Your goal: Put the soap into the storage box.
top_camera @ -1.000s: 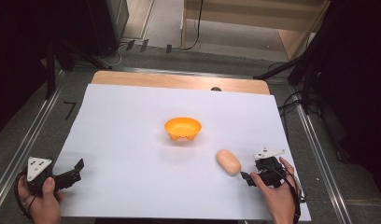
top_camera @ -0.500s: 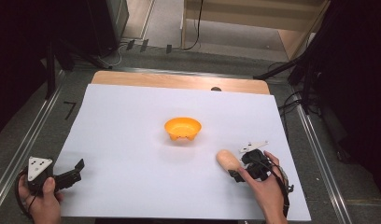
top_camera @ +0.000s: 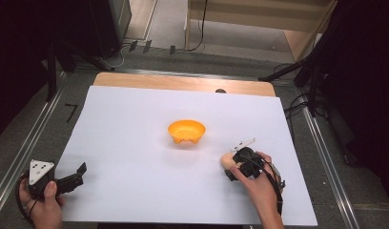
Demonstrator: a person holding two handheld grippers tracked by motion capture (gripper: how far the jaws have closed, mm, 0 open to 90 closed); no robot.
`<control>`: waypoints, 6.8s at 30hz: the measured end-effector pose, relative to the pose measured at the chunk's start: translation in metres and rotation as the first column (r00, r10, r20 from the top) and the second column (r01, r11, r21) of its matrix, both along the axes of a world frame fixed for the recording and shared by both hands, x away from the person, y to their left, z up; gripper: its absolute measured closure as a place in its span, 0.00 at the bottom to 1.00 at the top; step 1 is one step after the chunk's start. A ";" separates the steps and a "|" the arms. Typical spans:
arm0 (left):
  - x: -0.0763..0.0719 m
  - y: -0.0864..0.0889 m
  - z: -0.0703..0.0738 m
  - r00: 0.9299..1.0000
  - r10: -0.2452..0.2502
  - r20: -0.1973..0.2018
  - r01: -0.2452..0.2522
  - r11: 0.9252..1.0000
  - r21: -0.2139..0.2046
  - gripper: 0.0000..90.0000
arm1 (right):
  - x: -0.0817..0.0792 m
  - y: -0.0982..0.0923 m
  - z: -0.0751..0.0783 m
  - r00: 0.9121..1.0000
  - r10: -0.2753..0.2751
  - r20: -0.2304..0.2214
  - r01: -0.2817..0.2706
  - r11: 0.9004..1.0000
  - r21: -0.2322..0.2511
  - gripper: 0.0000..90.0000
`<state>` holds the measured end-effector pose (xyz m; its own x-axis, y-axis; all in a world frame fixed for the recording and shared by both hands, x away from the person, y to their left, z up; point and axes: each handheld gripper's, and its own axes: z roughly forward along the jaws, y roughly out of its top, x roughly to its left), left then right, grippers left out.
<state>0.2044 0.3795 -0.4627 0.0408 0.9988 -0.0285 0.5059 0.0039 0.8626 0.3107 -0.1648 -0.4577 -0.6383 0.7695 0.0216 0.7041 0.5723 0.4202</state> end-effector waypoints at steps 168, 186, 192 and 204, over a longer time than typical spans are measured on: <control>0.001 -0.001 0.000 1.000 -0.012 -0.007 0.012 1.000 0.000 0.00 | 0.064 0.021 0.057 0.951 0.198 0.239 -0.260 0.929 0.264 0.11; 0.000 0.000 0.000 1.000 -0.012 0.004 0.012 1.000 -0.005 0.00 | 0.019 -0.035 0.020 0.968 0.028 0.248 -0.107 0.945 0.309 0.05; 0.000 -0.001 0.000 1.000 -0.011 0.006 0.011 1.000 -0.003 0.00 | 0.007 -0.053 0.011 0.968 -0.010 0.250 -0.074 0.943 0.324 0.06; 0.000 0.000 0.000 1.000 -0.017 0.004 0.017 1.000 -0.007 0.00 | -0.022 -0.091 -0.007 0.953 -0.108 0.283 0.004 0.939 0.345 0.07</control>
<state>0.2042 0.3794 -0.4628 0.0577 0.9977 -0.0350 0.5024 0.0013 0.8647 0.2885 -0.2561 -0.4650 -0.6120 0.7840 0.1039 0.5461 0.3239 0.7726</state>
